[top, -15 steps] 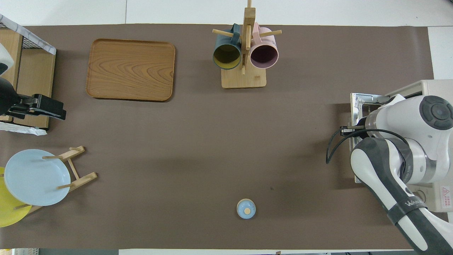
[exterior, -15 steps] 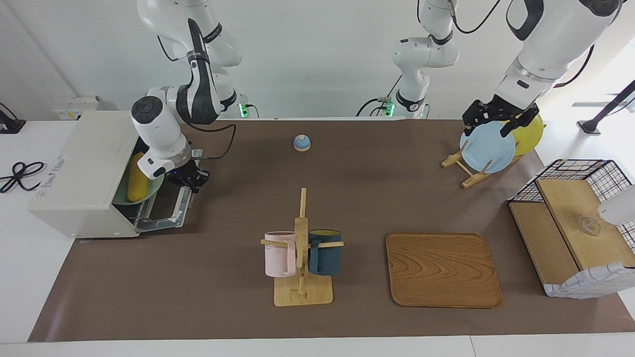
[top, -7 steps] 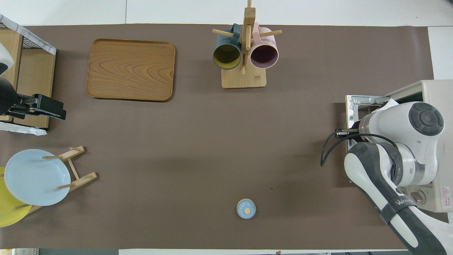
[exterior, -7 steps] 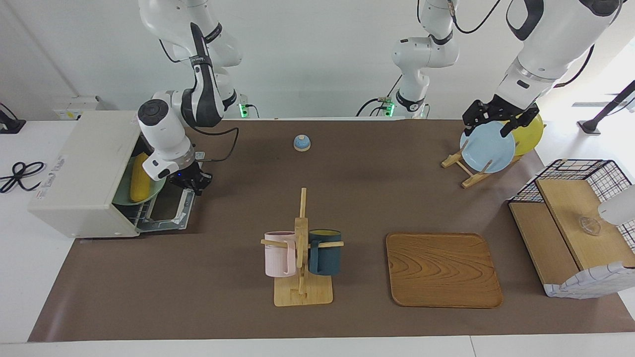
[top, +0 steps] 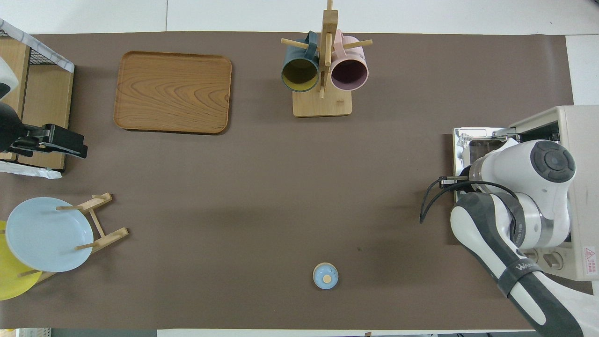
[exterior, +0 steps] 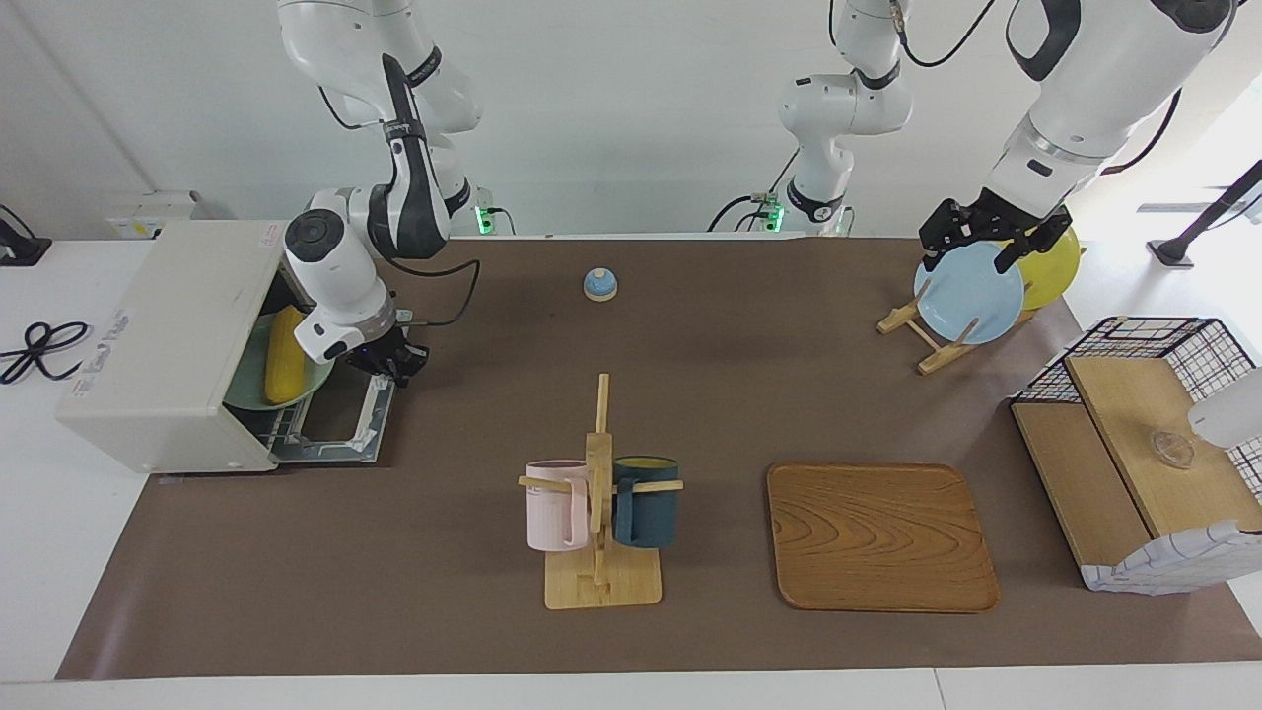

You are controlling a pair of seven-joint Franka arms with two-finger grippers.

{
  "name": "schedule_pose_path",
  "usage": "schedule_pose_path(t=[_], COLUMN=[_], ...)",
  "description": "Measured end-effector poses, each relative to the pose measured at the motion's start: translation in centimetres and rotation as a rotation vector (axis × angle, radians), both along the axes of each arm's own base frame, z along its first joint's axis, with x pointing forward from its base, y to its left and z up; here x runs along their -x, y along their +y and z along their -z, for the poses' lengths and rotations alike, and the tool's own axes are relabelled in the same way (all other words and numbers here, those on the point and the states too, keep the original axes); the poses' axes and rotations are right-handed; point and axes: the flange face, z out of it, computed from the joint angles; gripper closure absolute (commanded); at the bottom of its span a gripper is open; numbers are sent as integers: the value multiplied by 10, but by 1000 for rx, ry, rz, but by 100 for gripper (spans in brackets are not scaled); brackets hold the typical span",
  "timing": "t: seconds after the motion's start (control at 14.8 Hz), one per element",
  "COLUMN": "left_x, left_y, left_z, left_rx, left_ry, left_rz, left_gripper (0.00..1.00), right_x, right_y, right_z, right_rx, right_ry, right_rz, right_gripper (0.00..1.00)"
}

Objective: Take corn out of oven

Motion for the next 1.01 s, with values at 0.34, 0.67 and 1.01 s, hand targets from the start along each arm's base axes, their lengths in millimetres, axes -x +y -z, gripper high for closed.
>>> schedule_pose_path(t=[0.34,0.67,1.01], left_x=[0,0,0], left_y=[0,0,0], left_z=[0,0,1], left_rx=[0,0,0], left_ry=[-2,-2,0], left_rz=[0,0,0], left_gripper=[0,0,0], right_x=[-2,-35,-38], right_y=[23,40,-5], right_z=[-3,-85,-139], right_rx=[17,33,33], right_ry=[-5,48,20], right_rz=[14,35,80], right_gripper=[56,0,0])
